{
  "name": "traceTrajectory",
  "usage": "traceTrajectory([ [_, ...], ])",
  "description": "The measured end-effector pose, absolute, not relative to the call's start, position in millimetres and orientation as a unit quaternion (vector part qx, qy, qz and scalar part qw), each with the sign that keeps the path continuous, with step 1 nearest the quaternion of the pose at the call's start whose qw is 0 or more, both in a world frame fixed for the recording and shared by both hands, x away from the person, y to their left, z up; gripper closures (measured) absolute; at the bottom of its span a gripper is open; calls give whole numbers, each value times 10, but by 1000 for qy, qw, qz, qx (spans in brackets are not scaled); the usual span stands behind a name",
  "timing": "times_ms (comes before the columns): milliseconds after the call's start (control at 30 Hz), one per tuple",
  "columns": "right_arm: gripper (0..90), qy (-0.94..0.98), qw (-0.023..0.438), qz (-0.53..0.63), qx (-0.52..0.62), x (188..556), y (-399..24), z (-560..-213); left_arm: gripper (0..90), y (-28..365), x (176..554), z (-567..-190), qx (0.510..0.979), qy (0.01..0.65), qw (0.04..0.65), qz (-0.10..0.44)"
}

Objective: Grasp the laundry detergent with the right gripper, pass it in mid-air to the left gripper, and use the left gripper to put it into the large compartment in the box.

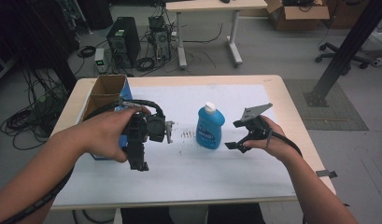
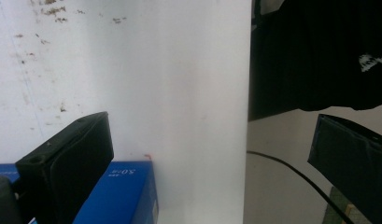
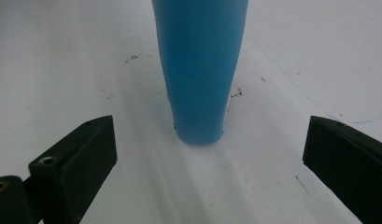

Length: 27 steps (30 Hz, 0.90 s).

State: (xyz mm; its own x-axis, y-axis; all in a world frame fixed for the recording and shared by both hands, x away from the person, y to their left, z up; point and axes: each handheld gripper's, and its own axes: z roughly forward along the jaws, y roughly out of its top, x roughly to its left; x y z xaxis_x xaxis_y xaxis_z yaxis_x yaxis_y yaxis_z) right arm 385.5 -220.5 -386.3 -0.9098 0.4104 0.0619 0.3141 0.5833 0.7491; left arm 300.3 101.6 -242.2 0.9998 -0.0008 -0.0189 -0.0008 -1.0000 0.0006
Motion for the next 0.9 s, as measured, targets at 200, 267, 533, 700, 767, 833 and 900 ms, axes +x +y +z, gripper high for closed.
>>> traceTrajectory([
  [200, 24, 878, 61, 425, 212, 3856, -2149, -3932, 2, 1009, 2997, -2462, 1000, -4, -1, -15],
  [267, 23, 874, 63, 431, 215, 3852, -2136, -3960, 2, 1017, 2998, -2472, 1000, -3, 0, -16],
  [533, 20, 864, 62, 448, 223, 3860, -2076, -4073, 2, 1010, 3002, -2484, 1000, -3, 2, -14],
  [700, 18, 856, 69, 461, 222, 3875, -2029, -4116, 2, 1003, 3008, -2502, 1000, -2, 2, -16],
  [767, 17, 850, 70, 472, 223, 3882, -2011, -4129, 2, 999, 3008, -2508, 1000, -3, 1, -17],
  [833, 17, 847, 68, 478, 221, 3886, -1993, -4140, 2, 998, 3006, -2512, 1000, -3, 1, -17],
  [900, 16, 844, 71, 483, 220, 3882, -1965, -4150, 2, 999, 3001, -2516, 1000, -4, 2, -16],
])
